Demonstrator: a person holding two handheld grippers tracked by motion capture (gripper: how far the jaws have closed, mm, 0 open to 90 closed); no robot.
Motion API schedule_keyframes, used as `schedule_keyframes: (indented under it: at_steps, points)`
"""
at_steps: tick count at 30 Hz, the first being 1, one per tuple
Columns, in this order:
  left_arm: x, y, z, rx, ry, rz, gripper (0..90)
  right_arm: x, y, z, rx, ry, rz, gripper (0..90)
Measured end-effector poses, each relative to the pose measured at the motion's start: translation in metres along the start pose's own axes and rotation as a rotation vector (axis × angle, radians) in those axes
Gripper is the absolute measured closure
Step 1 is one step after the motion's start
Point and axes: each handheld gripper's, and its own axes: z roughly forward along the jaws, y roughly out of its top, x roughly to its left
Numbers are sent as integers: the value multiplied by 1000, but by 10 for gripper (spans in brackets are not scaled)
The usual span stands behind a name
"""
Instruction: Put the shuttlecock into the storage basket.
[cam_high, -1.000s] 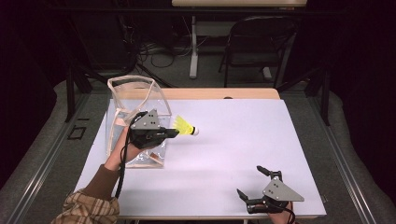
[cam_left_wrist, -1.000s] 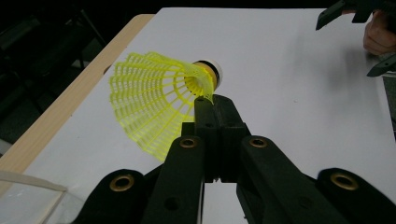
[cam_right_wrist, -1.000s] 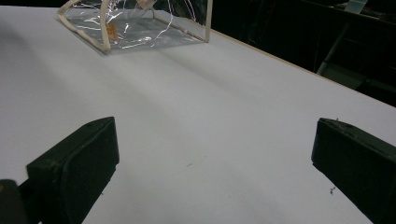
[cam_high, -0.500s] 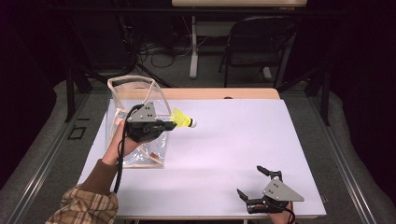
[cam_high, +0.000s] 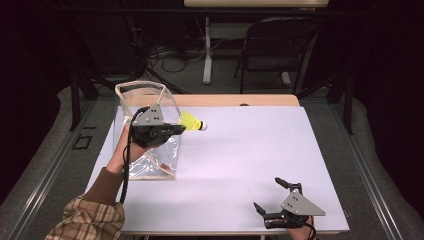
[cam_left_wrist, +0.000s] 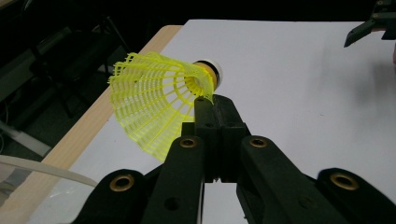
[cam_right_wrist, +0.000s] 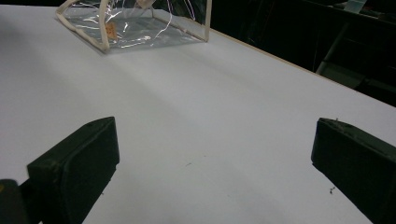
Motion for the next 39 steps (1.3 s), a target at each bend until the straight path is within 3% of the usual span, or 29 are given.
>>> schedule_keyframes:
  at_steps: [39]
  points:
    - [23,10,-14,-34,83,-26,900,0,0,1,-1,2,3,8]
